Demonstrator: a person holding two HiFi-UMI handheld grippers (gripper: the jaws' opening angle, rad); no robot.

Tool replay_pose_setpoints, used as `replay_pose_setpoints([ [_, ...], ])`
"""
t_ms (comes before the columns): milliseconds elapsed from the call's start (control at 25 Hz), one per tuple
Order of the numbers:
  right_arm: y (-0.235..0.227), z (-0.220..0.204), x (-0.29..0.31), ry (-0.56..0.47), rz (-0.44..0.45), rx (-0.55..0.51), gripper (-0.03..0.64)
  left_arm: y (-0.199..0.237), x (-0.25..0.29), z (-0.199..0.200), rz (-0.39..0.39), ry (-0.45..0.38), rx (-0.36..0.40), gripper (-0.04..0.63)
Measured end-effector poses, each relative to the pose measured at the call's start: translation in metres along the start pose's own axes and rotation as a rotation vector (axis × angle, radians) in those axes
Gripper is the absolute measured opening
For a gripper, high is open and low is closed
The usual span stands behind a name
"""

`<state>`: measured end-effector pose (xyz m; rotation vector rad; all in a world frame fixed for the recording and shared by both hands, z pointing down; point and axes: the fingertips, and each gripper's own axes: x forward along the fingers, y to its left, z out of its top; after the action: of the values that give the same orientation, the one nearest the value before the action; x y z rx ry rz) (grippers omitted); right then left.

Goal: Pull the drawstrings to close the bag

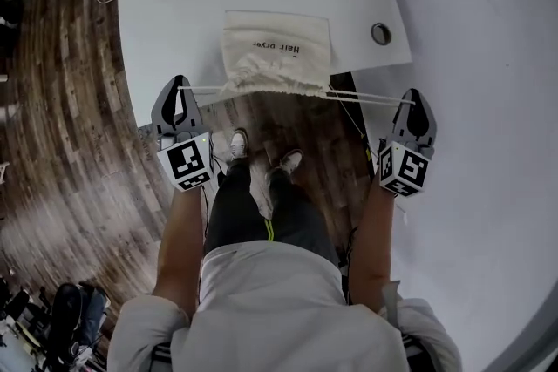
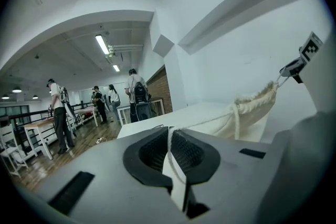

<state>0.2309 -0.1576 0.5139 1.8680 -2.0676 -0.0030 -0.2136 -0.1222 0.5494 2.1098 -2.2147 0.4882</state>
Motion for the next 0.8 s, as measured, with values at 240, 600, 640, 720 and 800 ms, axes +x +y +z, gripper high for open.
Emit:
replay_pose_setpoints([
  [240,-0.045,0.038,-0.031,-0.038,-0.078,0.067,0.037,0.029,-0.017,0.057,0.029,-0.023,-0.029,0.017],
  [600,-0.081,0.086,-0.053,-0.135,-0.104,0.077,0.038,0.055,-0.039,0.106,0.062,-0.075,-0.008,0.017],
  [640,-0.081,0.088,-0.054,-0.137,-0.102,0.076,0.038,0.057,-0.041,0.11,0.065,-0.08,-0.011,0.017],
  [720,-0.084,0.09,-0.057,-0.14,-0.098,0.085,0.038,0.06,-0.046,0.121,0.069,-0.102,0.01,0.017],
  [800,-0.09,0.09,-0.061,-0.142,-0.096,0.096,0.038,0.06,-0.05,0.133,0.067,-0.125,0.03,0.017],
])
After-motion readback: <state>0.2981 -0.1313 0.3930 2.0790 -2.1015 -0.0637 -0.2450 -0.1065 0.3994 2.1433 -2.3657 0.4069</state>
